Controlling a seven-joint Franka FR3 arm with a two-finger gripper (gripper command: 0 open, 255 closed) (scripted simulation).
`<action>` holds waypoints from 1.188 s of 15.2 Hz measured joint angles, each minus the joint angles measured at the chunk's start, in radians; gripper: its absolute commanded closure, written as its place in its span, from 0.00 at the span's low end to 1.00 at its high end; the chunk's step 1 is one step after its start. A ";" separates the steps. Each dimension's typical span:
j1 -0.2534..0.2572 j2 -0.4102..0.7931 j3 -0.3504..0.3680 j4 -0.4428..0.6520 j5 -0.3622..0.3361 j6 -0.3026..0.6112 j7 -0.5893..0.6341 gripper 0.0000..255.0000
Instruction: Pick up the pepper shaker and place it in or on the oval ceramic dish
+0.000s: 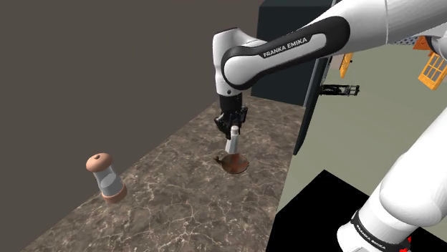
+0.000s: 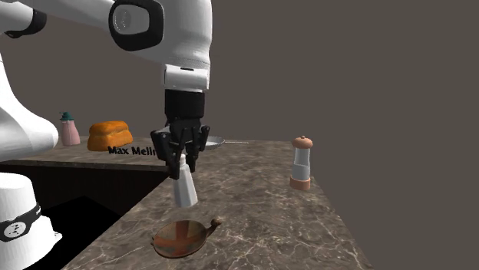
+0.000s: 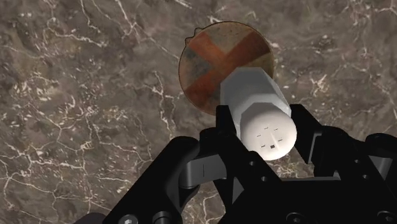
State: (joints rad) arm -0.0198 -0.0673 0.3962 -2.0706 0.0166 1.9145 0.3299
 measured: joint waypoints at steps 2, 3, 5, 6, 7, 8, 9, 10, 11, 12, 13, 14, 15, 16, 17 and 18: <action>0.001 0.012 0.001 -0.016 -0.004 0.027 0.004 1.00; 0.001 0.015 0.002 -0.026 -0.006 0.040 0.005 1.00; 0.001 0.023 0.003 -0.048 -0.009 0.069 0.008 1.00; 0.001 0.027 0.003 -0.057 -0.010 0.082 0.009 1.00; 0.001 0.034 0.003 -0.065 -0.013 0.096 0.011 1.00; 0.001 0.040 0.004 -0.068 -0.016 0.105 0.012 1.00; 0.002 0.045 0.005 -0.078 -0.018 0.120 0.015 1.00; 0.002 0.047 0.005 -0.081 -0.018 0.123 0.016 1.00; 0.002 0.047 0.005 -0.083 -0.018 0.126 0.016 1.00; 0.002 0.048 0.005 -0.083 -0.019 0.127 0.016 1.00; 0.002 0.048 0.005 -0.083 -0.019 0.128 0.016 1.00; 0.002 0.048 0.005 -0.083 -0.019 0.128 0.017 1.00; 0.002 0.048 0.005 -0.084 -0.019 0.129 0.017 1.00; 0.002 0.049 0.005 -0.084 -0.019 0.129 0.017 0.00; 0.002 0.049 0.005 -0.084 -0.019 0.129 0.017 0.00; 0.002 0.049 0.005 -0.083 -0.019 0.129 0.017 0.00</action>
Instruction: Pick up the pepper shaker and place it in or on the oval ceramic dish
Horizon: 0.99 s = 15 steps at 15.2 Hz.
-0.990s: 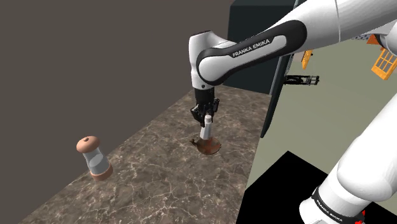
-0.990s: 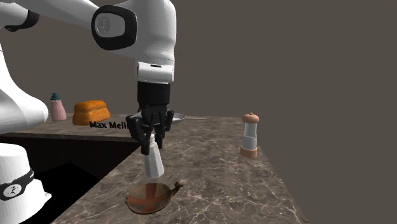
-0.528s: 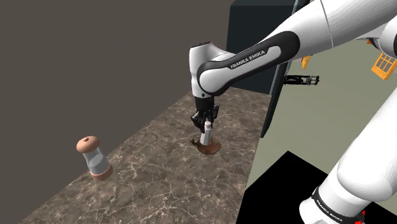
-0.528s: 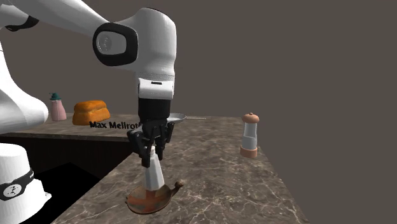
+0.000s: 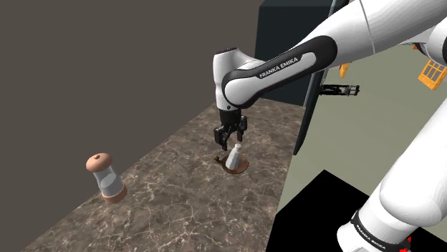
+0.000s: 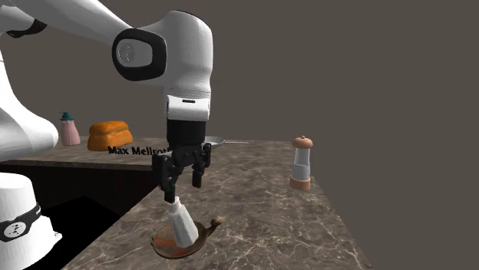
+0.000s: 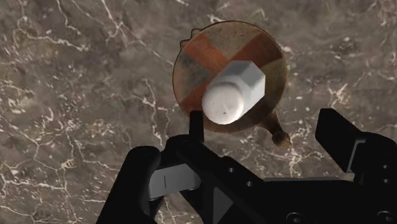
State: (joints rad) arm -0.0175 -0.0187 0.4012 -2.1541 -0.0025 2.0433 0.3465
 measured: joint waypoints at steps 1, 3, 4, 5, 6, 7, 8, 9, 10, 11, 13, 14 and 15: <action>0.000 0.000 0.000 0.000 0.000 0.000 0.000 0.00; 0.000 0.000 0.000 0.000 0.000 0.000 0.000 0.00; 0.000 0.000 0.000 0.000 0.000 0.000 0.000 0.00; 0.000 -0.003 0.000 0.011 0.001 -0.014 -0.002 0.00; 0.000 -0.007 0.000 0.036 0.003 -0.042 -0.002 0.00; -0.002 -0.014 -0.002 0.063 0.005 -0.074 -0.007 0.00; -0.003 -0.017 -0.003 0.082 0.006 -0.096 -0.009 0.00; -0.002 -0.023 -0.003 0.091 0.009 -0.110 -0.009 0.00; -0.002 -0.027 -0.003 0.094 0.011 -0.118 -0.010 0.00; -0.001 -0.029 -0.002 0.096 0.011 -0.122 -0.009 0.00; -0.001 -0.032 -0.002 0.097 0.013 -0.125 -0.010 0.00; -0.001 -0.032 -0.002 0.096 0.013 -0.126 -0.010 0.00; -0.001 -0.032 -0.002 0.097 0.013 -0.126 -0.010 0.00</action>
